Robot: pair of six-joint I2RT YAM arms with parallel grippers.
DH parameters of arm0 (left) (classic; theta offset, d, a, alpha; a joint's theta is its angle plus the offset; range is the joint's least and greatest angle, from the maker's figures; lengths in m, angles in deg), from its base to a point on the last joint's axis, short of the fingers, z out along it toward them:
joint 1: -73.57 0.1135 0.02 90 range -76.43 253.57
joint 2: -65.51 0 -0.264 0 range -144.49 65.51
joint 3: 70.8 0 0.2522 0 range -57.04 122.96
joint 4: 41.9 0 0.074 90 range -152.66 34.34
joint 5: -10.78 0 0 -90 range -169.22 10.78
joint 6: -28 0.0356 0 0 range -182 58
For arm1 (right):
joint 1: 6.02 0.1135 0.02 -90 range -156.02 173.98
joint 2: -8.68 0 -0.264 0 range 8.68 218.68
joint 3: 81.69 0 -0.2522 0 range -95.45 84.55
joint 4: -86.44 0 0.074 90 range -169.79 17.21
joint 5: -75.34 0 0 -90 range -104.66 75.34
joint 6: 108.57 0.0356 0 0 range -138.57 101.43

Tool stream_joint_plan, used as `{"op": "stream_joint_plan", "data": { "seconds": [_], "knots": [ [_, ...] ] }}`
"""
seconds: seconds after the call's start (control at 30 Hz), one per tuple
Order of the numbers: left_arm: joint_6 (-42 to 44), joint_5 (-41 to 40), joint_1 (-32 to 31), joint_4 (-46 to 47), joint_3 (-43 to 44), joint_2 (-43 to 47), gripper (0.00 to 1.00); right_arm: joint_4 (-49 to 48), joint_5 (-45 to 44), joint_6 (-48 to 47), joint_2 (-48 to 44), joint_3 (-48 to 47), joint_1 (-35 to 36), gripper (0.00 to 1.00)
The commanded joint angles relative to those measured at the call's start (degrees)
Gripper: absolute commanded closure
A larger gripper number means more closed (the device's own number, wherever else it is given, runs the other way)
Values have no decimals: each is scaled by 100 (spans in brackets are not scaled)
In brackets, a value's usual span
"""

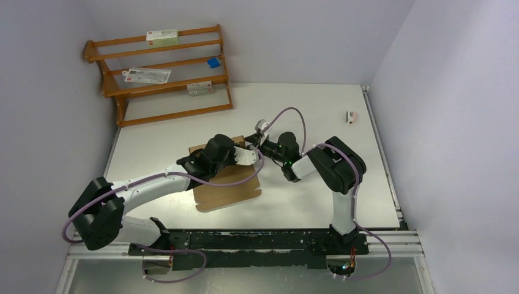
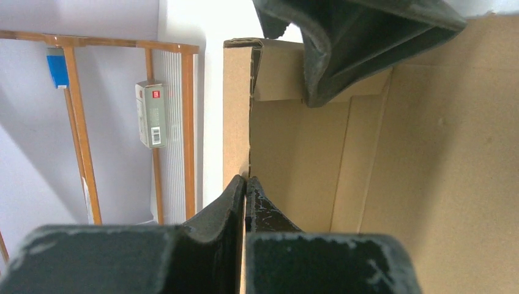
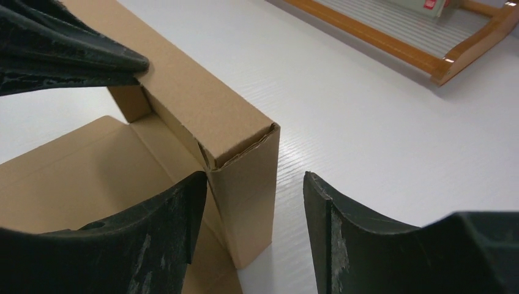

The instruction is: Fold the paper box

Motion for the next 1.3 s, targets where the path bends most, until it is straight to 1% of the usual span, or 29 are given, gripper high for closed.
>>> {"op": "stream_joint_plan", "data": {
  "seconds": [0.0, 0.23, 0.37, 0.6, 0.77, 0.93, 1.0, 1.03, 1.1, 1.2, 1.27],
  "knots": [
    [-140, 331, -110, -361, 55, 74, 95, -517, -700, -342, 139, 56, 93, 38],
    [-164, 331, -121, -388, 90, 66, 95, -447, -731, -411, 76, 108, 126, 50],
    [-177, 271, -116, -353, 93, 77, 95, -358, -805, -444, 17, 149, 148, 53],
    [-260, 240, -121, -426, 181, 16, 95, 124, -1350, -727, -130, 116, 291, 57],
    [-310, 196, -119, -433, 229, -15, 95, 254, -1817, -944, -241, 223, 378, 61],
    [-356, 227, -121, -466, 258, 43, 95, 258, -2402, -1083, -272, 264, 490, 69],
    [-360, 224, -121, -490, 258, 63, 95, 357, -2584, -1100, -258, 216, 515, 77],
    [-372, 281, -118, -500, 269, 73, 95, 432, -2627, -1116, -257, 176, 526, 82],
    [-427, 374, -118, -563, 325, 117, 95, 497, -2601, -1143, -249, 145, 530, 85],
    [-680, 458, -120, -600, 463, 300, 92, 492, -2499, -1170, -250, 160, 527, 86],
    [-835, 507, -114, -455, 466, 507, 91, 545, -2365, -1216, -246, 140, 535, 86]
  ]
}}
